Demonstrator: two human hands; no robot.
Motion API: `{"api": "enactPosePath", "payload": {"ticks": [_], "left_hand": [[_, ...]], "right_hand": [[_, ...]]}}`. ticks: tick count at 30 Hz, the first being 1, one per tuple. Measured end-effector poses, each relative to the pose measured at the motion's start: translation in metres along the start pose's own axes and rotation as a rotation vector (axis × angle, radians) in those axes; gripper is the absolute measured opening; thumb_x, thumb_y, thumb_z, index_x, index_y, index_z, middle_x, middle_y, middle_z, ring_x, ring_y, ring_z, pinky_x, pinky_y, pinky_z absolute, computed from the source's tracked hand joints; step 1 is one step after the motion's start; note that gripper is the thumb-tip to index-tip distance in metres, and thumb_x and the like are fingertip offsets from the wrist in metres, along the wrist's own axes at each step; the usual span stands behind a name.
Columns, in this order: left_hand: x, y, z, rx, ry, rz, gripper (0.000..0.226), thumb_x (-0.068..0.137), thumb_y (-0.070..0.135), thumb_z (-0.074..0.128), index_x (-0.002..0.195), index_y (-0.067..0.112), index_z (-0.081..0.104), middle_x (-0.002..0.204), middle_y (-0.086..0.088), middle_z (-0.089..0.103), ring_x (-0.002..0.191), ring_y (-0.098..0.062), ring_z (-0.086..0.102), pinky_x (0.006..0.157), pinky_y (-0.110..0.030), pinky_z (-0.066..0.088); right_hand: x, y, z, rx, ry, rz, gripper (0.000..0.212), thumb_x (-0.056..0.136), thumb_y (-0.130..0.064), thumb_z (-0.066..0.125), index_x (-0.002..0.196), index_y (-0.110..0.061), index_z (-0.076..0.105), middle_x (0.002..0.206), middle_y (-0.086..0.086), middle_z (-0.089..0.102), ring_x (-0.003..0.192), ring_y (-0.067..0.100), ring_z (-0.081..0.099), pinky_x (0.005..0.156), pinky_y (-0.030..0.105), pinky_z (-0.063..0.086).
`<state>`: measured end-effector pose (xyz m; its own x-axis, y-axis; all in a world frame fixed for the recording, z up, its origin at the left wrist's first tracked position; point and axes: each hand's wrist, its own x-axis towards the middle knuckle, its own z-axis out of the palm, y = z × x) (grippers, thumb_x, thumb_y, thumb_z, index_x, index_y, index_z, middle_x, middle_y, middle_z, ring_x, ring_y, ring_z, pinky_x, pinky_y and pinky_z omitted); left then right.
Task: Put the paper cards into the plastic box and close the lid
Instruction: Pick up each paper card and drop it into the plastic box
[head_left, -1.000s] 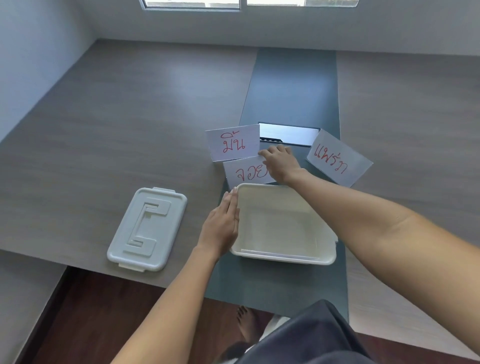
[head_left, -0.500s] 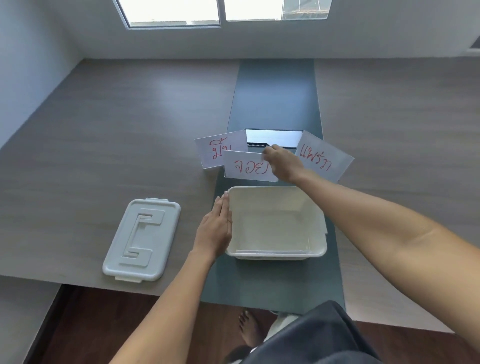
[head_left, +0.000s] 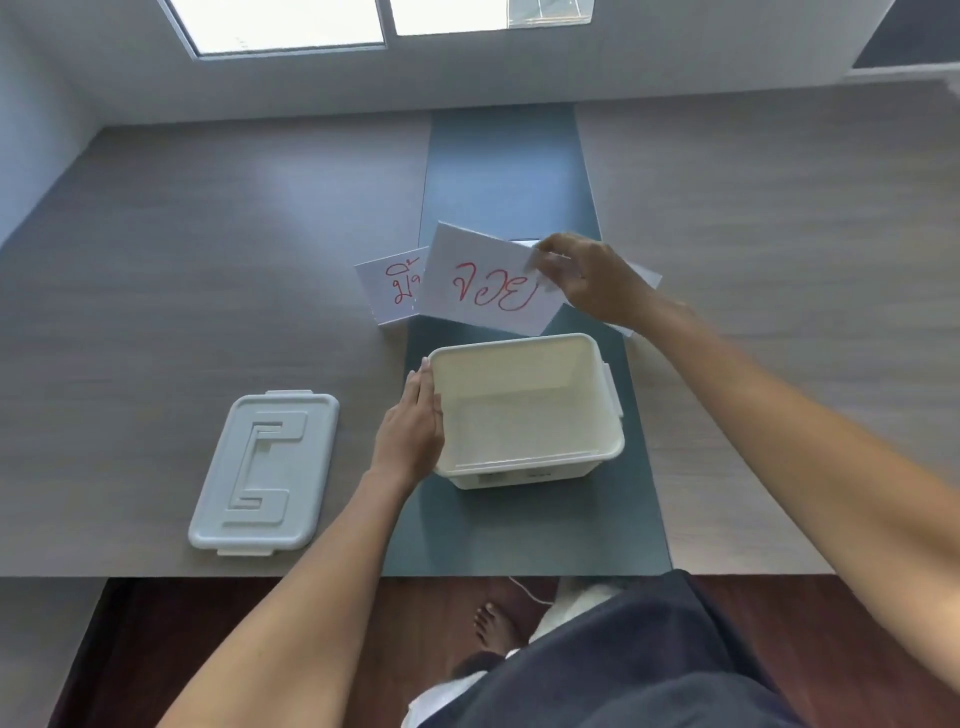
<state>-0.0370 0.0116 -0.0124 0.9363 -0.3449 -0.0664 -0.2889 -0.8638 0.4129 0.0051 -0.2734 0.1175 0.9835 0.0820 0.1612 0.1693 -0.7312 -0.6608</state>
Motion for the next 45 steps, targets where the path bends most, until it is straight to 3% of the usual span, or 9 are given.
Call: {"api": "enactPosePath", "payload": {"ticks": [5, 10, 21, 26, 35, 45], "left_hand": [[-0.001, 0.001, -0.003, -0.032, 0.014, 0.013, 0.053, 0.105, 0.018, 0.021, 0.157, 0.013, 0.009, 0.163, -0.005, 0.018, 0.147, -0.031, 0.028, 0.101, -0.047, 0.04], [-0.001, 0.0, -0.003, -0.061, -0.006, 0.016, 0.056, 0.104, 0.017, 0.019, 0.158, 0.017, 0.002, 0.165, -0.003, 0.012, 0.149, -0.029, 0.022, 0.101, -0.051, 0.042], [0.0, -0.002, 0.0, -0.121, -0.023, -0.022, 0.055, 0.105, 0.026, 0.017, 0.158, 0.015, 0.005, 0.165, -0.001, 0.012, 0.149, -0.028, 0.022, 0.104, -0.05, 0.039], [0.002, -0.003, 0.001, -0.098, -0.024, -0.001, 0.054, 0.106, 0.027, 0.015, 0.158, 0.015, 0.005, 0.166, 0.0, 0.009, 0.151, -0.025, 0.019, 0.106, -0.05, 0.04], [0.004, -0.005, 0.003, -0.071, -0.021, 0.001, 0.054, 0.106, 0.023, 0.017, 0.158, 0.014, 0.006, 0.166, 0.0, 0.01, 0.15, -0.026, 0.02, 0.103, -0.048, 0.042], [0.003, -0.003, 0.003, -0.061, -0.001, -0.009, 0.054, 0.106, 0.02, 0.019, 0.158, 0.015, 0.006, 0.166, 0.001, 0.01, 0.15, -0.025, 0.021, 0.104, -0.047, 0.04]], "right_hand": [[-0.029, 0.002, 0.002, 0.027, -0.215, 0.124, 0.018, 0.1, -0.023, 0.05, 0.103, -0.024, 0.068, 0.097, 0.0, 0.074, 0.09, 0.017, 0.069, 0.084, 0.033, 0.054], [-0.048, 0.004, 0.011, 0.012, -0.325, 0.181, 0.02, 0.101, -0.025, 0.048, 0.107, -0.03, 0.067, 0.1, -0.005, 0.072, 0.093, 0.009, 0.065, 0.079, 0.027, 0.049], [-0.072, 0.011, 0.01, 0.027, -0.371, 0.245, 0.02, 0.101, -0.022, 0.051, 0.113, -0.025, 0.066, 0.102, -0.01, 0.069, 0.095, 0.005, 0.061, 0.072, 0.017, 0.043], [-0.081, 0.014, 0.01, -0.006, -0.409, 0.261, 0.022, 0.1, -0.019, 0.051, 0.115, -0.021, 0.067, 0.11, -0.004, 0.068, 0.101, 0.016, 0.061, 0.078, 0.021, 0.047], [-0.098, 0.018, 0.041, -0.107, -0.574, 0.283, 0.028, 0.1, -0.023, 0.053, 0.125, -0.019, 0.065, 0.124, -0.004, 0.066, 0.114, 0.013, 0.059, 0.1, 0.034, 0.048], [-0.108, 0.025, 0.06, -0.141, -0.69, 0.292, 0.031, 0.097, -0.032, 0.052, 0.121, -0.026, 0.069, 0.124, -0.008, 0.068, 0.11, 0.01, 0.06, 0.101, 0.026, 0.044]]}}
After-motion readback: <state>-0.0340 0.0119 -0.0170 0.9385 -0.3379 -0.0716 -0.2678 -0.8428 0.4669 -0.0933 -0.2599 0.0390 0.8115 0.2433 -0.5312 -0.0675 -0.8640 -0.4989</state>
